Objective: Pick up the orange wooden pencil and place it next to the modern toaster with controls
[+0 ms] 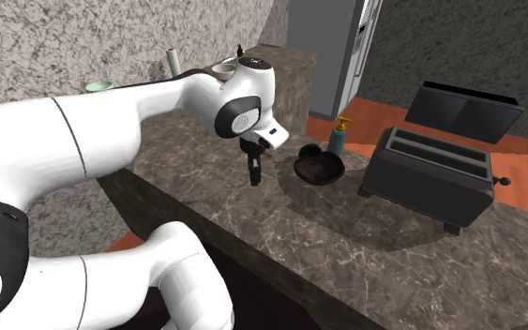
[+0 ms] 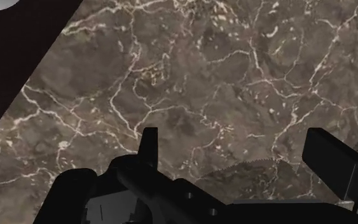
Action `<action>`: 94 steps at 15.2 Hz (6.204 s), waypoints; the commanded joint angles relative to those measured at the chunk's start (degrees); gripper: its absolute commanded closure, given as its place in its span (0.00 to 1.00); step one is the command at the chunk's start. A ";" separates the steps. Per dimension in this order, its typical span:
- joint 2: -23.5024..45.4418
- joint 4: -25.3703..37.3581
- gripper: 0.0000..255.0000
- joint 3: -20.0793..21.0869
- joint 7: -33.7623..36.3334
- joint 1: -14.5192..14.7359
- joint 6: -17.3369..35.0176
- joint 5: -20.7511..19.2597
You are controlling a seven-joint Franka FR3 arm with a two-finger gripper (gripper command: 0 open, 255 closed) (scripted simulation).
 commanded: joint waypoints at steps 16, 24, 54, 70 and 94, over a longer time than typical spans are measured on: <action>30.35 17.37 0.00 40.29 49.56 -22.84 28.46 -4.30; 33.35 26.55 0.00 82.83 62.09 -65.46 33.25 -8.91; 34.16 28.75 1.00 81.09 62.67 -64.38 30.62 -10.33; 38.51 36.07 1.00 61.40 66.31 -45.28 19.39 -16.80; 37.87 53.70 1.00 55.97 65.12 -42.65 1.00 -16.50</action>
